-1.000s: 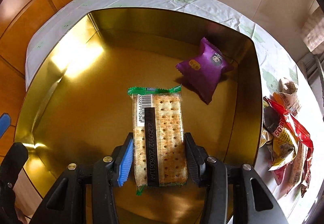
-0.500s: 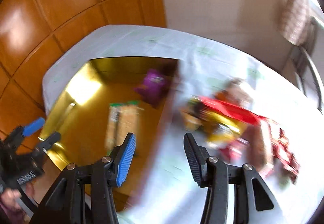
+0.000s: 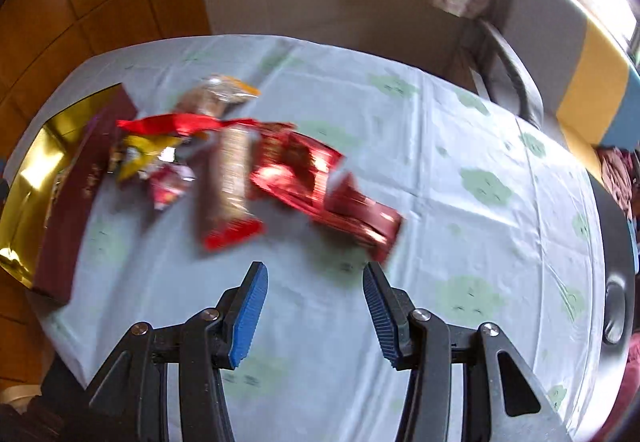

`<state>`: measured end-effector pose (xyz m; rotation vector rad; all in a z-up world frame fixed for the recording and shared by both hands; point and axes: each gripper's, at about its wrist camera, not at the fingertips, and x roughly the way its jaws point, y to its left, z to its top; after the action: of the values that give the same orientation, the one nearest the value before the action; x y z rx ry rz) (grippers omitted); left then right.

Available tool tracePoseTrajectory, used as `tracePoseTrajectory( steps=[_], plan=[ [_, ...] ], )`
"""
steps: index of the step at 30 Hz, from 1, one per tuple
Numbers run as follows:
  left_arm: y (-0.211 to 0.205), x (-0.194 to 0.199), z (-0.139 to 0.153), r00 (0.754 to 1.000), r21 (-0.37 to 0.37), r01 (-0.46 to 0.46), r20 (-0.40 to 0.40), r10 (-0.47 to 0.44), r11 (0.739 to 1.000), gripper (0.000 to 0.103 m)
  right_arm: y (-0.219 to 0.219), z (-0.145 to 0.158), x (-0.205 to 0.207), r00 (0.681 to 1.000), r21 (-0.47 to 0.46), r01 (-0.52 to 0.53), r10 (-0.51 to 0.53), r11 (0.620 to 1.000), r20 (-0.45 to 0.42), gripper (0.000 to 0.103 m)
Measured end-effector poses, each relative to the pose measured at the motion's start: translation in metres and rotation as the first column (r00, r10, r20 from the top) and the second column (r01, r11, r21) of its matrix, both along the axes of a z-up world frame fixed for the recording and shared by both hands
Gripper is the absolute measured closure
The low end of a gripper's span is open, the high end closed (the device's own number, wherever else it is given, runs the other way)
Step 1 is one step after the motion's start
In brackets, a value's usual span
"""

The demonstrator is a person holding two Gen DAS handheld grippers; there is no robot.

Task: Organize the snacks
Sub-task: 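Move the left tool to the red packet and close on it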

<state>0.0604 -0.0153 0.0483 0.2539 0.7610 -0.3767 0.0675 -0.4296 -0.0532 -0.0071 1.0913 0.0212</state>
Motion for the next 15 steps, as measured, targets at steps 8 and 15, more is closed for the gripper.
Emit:
tracePoseTrajectory(
  steps=[8,15],
  plan=[
    [-0.09,0.036,-0.006,0.974,0.151,0.226,-0.015,-0.226,0.962,0.048,-0.029,-0.012,-0.008,0.999,0.078,0.036,-0.035,0.996,-0.006,0.052],
    [-0.155,0.069,-0.033,0.956,0.253,0.291,-0.051,-0.288,0.922,0.032,-0.034,-0.002,-0.007,0.998,0.168,0.052,-0.055,0.984,0.015,0.052]
  ],
)
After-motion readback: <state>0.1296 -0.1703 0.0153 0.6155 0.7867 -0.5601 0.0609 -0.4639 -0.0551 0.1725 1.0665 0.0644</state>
